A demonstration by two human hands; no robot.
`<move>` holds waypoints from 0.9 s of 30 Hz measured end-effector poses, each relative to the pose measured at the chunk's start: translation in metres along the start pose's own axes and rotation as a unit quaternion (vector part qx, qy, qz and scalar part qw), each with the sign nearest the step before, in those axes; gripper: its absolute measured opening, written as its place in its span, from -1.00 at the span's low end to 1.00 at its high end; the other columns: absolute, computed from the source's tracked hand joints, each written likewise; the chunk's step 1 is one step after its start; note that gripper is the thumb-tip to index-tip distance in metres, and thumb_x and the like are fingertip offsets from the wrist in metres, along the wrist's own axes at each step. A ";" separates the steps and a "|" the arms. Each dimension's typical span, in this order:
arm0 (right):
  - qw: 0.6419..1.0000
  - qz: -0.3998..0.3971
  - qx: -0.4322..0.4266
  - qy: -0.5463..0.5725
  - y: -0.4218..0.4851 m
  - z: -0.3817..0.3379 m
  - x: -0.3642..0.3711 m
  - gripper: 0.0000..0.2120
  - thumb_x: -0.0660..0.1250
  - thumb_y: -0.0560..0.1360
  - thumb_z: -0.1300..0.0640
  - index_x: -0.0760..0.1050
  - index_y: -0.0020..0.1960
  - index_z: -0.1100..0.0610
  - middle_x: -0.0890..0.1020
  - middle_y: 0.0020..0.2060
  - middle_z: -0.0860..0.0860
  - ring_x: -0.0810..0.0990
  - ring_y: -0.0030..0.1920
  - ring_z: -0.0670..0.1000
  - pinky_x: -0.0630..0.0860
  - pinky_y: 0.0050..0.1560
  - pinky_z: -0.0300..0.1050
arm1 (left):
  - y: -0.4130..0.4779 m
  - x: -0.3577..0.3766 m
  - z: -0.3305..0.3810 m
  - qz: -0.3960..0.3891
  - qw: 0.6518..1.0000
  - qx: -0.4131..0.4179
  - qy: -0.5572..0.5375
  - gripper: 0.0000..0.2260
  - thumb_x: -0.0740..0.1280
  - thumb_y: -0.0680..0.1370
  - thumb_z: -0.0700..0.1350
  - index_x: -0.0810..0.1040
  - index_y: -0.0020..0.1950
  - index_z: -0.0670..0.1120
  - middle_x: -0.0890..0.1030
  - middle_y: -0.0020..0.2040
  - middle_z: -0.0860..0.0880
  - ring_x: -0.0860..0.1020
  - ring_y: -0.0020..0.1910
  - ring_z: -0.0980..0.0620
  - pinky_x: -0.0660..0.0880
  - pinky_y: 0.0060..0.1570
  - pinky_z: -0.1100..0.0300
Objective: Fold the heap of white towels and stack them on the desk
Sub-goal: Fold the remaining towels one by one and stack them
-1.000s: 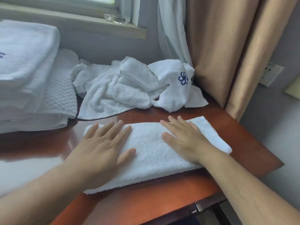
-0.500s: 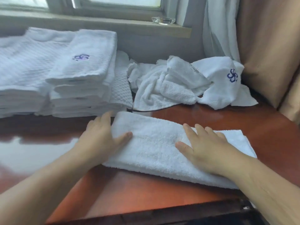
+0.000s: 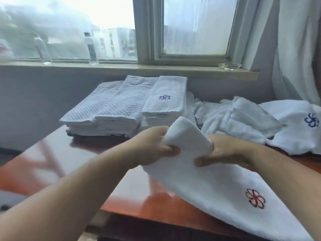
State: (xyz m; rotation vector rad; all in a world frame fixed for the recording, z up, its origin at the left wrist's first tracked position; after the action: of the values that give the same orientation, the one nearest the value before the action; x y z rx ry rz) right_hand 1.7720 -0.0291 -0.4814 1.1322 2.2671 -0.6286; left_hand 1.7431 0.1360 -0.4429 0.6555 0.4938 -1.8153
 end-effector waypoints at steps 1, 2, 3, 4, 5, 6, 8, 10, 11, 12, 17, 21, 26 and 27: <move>1.000 0.002 -0.014 0.025 0.002 -0.011 -0.003 -0.61 0.63 0.31 -0.06 0.65 0.10 -0.06 0.74 -0.02 -0.03 0.71 0.03 -0.01 0.63 -0.03 -0.13 | -0.004 -0.012 0.011 0.009 0.999 0.017 0.028 -0.81 0.49 0.50 -0.05 0.61 0.10 0.06 0.70 -0.02 0.06 0.66 0.00 0.07 0.58 0.09 0.02; 0.999 0.003 -0.025 0.042 0.002 -0.022 -0.007 -0.62 0.63 0.31 -0.02 0.66 0.10 -0.04 0.74 -0.02 0.00 0.72 0.02 0.02 0.63 -0.06 -0.15 | -0.008 -0.025 0.022 0.017 0.997 0.034 0.059 -0.84 0.48 0.51 -0.05 0.60 0.06 0.07 0.69 -0.05 0.09 0.64 -0.03 0.12 0.56 0.01 0.11; 0.998 -0.002 -0.034 0.047 0.002 -0.033 -0.009 -0.62 0.62 0.33 -0.01 0.66 0.11 -0.01 0.74 -0.01 0.04 0.72 0.03 0.07 0.63 -0.05 -0.11 | -0.013 -0.038 0.031 0.027 0.994 0.044 0.093 -0.86 0.47 0.51 -0.04 0.57 0.02 0.08 0.67 -0.09 0.12 0.61 -0.07 0.16 0.51 -0.08 0.18; 0.998 -0.011 -0.045 0.052 0.001 -0.045 -0.011 -0.61 0.61 0.34 -0.02 0.65 0.13 0.03 0.73 0.02 0.07 0.72 0.06 0.11 0.65 -0.01 -0.04 | -0.019 -0.051 0.039 0.039 0.991 0.048 0.120 -0.87 0.47 0.52 -0.03 0.55 -0.01 0.08 0.64 -0.12 0.12 0.59 -0.10 0.16 0.47 -0.16 0.21; 0.997 -0.018 -0.057 0.056 0.000 -0.058 -0.012 -0.59 0.60 0.36 -0.03 0.64 0.16 0.05 0.73 0.06 0.09 0.71 0.09 0.14 0.64 0.06 0.03 | -0.023 -0.063 0.045 0.052 0.988 0.049 0.139 -0.87 0.47 0.52 -0.03 0.53 -0.02 0.06 0.62 -0.13 0.12 0.57 -0.11 0.13 0.44 -0.19 0.26; 0.995 -0.025 -0.066 0.067 -0.001 -0.068 -0.010 -0.58 0.59 0.38 -0.04 0.63 0.19 0.05 0.72 0.09 0.09 0.70 0.12 0.14 0.63 0.10 0.05 | -0.028 -0.073 0.050 0.064 0.985 0.052 0.153 -0.86 0.47 0.52 -0.03 0.52 -0.02 0.04 0.61 -0.13 0.11 0.57 -0.10 0.10 0.42 -0.20 0.30; 0.993 -0.024 -0.086 0.072 -0.002 -0.091 -0.004 -0.62 0.56 0.42 -0.03 0.62 0.21 0.01 0.71 0.11 0.05 0.69 0.14 0.10 0.63 0.09 -0.03 | -0.038 -0.089 0.059 0.088 0.978 0.065 0.178 -0.83 0.47 0.52 -0.01 0.51 -0.03 0.02 0.59 -0.14 0.11 0.55 -0.09 0.08 0.39 -0.20 0.35; 0.993 0.005 -0.103 0.061 0.002 -0.109 0.001 -0.65 0.54 0.41 -0.04 0.64 0.17 -0.03 0.73 0.06 0.00 0.71 0.10 0.05 0.65 0.07 -0.04 | -0.047 -0.102 0.065 0.108 0.970 0.076 0.203 -0.81 0.49 0.50 0.00 0.48 -0.09 0.07 0.56 -0.16 0.14 0.52 -0.12 0.12 0.36 -0.23 0.36; 0.991 0.032 -0.110 0.063 0.005 -0.112 0.002 -0.65 0.54 0.39 -0.07 0.65 0.14 -0.03 0.73 0.03 0.00 0.71 0.07 0.04 0.66 0.09 0.02 | -0.049 -0.104 0.066 0.114 0.967 0.079 0.211 -0.81 0.49 0.49 0.01 0.47 -0.11 0.09 0.56 -0.16 0.14 0.52 -0.10 0.11 0.39 -0.18 0.31; 0.989 0.058 -0.117 0.068 0.008 -0.119 0.002 -0.63 0.53 0.36 -0.10 0.66 0.12 0.00 0.74 0.02 0.03 0.72 0.06 0.07 0.65 0.11 0.12 | -0.054 -0.112 0.066 0.137 0.964 0.088 0.212 -0.82 0.50 0.48 0.02 0.50 -0.10 0.10 0.58 -0.14 0.14 0.54 -0.06 0.09 0.43 -0.10 0.23; 0.961 0.129 -0.181 0.166 0.023 -0.157 0.002 -0.67 0.51 0.40 -0.06 0.67 0.04 0.15 0.73 -0.02 0.18 0.72 0.02 0.24 0.65 0.06 0.23 | -0.091 -0.176 0.031 0.359 0.918 0.116 0.124 -0.40 0.55 0.40 0.15 0.43 0.40 0.21 0.53 0.18 0.23 0.49 0.17 0.21 0.36 0.11 0.24; 0.934 0.168 -0.213 0.231 0.042 -0.187 -0.003 -0.76 0.49 0.42 -0.03 0.70 -0.03 0.11 0.75 -0.07 0.12 0.74 -0.08 0.15 0.65 -0.15 -0.05 | -0.079 -0.156 -0.057 0.228 0.946 0.034 -0.228 -0.14 0.50 0.32 0.37 0.27 0.53 0.15 0.63 0.24 0.04 0.64 0.16 0.07 0.46 0.30 -0.14; 0.895 0.212 -0.237 0.314 0.088 -0.228 -0.011 -0.75 0.51 0.41 0.01 0.70 -0.02 0.17 0.74 -0.03 0.15 0.73 -0.04 0.18 0.67 -0.06 0.04 | -0.071 -0.112 -0.108 0.044 0.913 0.073 -0.400 -0.55 0.44 0.52 0.18 0.58 0.33 0.00 0.59 0.32 -0.18 0.57 0.30 -0.19 0.56 0.20 -0.03; 0.890 0.214 -0.238 0.324 0.099 -0.236 -0.012 -0.77 0.51 0.41 0.02 0.70 -0.03 0.16 0.74 -0.04 0.14 0.74 -0.04 0.18 0.66 -0.08 0.02 | -0.070 -0.116 -0.117 0.052 0.906 0.076 -0.412 -0.57 0.46 0.52 0.15 0.59 0.32 -0.01 0.60 0.32 -0.18 0.58 0.29 -0.20 0.58 0.16 0.01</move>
State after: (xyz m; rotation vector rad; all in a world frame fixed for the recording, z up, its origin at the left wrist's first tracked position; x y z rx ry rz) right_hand 1.8019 0.1616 -0.3128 1.6583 2.3402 0.5405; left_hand 1.7291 0.3140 -0.4555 -0.0304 -0.2501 -1.8432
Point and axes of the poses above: each hand's wrist, its own y-axis towards the middle knuckle, its own x-axis out of the palm, z = x × y, the point moved 10 cm from there along y, towards the middle knuckle
